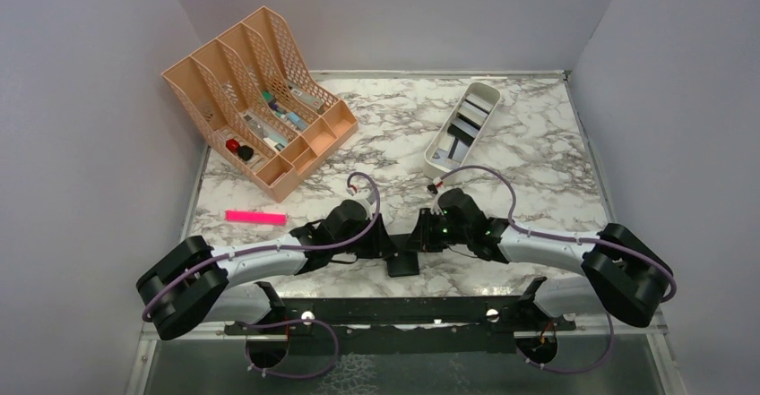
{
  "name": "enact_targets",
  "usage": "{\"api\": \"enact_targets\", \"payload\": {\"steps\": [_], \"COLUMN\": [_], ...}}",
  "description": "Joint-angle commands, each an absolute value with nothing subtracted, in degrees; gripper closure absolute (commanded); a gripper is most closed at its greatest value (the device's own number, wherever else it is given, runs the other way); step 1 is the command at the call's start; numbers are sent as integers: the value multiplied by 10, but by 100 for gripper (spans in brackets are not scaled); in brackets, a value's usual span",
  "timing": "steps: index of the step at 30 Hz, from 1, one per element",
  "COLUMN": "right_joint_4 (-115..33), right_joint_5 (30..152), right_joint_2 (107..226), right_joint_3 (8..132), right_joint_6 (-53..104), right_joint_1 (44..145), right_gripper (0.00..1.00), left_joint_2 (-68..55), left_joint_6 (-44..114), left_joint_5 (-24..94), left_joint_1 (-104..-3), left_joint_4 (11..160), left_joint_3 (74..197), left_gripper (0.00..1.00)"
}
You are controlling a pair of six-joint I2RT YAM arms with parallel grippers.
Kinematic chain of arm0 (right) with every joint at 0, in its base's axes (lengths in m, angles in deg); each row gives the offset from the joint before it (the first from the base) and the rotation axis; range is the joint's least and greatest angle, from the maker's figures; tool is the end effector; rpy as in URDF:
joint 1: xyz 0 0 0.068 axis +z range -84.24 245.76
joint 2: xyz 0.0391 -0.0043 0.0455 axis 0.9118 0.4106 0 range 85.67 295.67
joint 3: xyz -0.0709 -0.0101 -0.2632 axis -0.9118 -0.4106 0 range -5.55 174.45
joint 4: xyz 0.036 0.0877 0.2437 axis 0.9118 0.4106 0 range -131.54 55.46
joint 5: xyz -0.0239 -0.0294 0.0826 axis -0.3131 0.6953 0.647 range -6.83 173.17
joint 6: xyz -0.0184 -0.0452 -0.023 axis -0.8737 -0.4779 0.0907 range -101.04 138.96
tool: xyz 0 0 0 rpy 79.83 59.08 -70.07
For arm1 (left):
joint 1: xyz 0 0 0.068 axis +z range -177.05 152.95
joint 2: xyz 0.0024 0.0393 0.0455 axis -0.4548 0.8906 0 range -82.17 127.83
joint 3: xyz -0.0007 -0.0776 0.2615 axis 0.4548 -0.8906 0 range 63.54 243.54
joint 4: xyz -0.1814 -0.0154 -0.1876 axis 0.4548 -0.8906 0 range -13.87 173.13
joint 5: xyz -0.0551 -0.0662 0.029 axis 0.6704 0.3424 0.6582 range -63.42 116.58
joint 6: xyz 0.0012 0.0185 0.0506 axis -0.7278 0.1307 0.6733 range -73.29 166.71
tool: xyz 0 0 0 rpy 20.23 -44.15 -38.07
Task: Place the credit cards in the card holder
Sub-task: Close the card holder at the center of the board.
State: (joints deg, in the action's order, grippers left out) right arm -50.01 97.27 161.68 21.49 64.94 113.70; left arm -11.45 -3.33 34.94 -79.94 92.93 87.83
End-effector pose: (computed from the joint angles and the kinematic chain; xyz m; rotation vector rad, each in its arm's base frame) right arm 0.1574 0.1875 0.1536 -0.1867 2.5136 1.0605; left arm 0.1364 -0.1888 0.1615 0.1512 2.4510 -1.0766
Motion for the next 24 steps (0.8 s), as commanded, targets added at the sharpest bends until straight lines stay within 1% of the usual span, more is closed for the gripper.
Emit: {"api": "enact_targets", "payload": {"steps": [1,3,7,12,16,21,24], "right_joint_4": [-483,-479,-479,-493,-520,-540,-519], "right_joint_5": [955,951,956,967,985,1008,1002], "right_joint_2": [1586,1580,1575,1569,1588,1625,1655], "right_joint_3": [205,204,204,199,195,205,225], "right_joint_6": [655,652,653,656,653,652,636], "right_joint_1": [1141,1141,1141,1141,1141,1152,1158], "right_gripper": [81,81,81,81,82,82,82], "left_joint_2": [-120,-129,-151,-177,-194,-194,-189], "left_joint_6": [-28,-28,-28,-27,-29,-38,-42], "left_joint_5": [333,325,317,305,288,289,302], "left_joint_1": [-799,-799,-799,-799,-799,-799,-799], "left_joint_4": [919,908,894,874,864,873,890], "left_joint_3": [879,879,880,885,880,865,857], "left_gripper": [66,63,53,51,50,65,81]}}
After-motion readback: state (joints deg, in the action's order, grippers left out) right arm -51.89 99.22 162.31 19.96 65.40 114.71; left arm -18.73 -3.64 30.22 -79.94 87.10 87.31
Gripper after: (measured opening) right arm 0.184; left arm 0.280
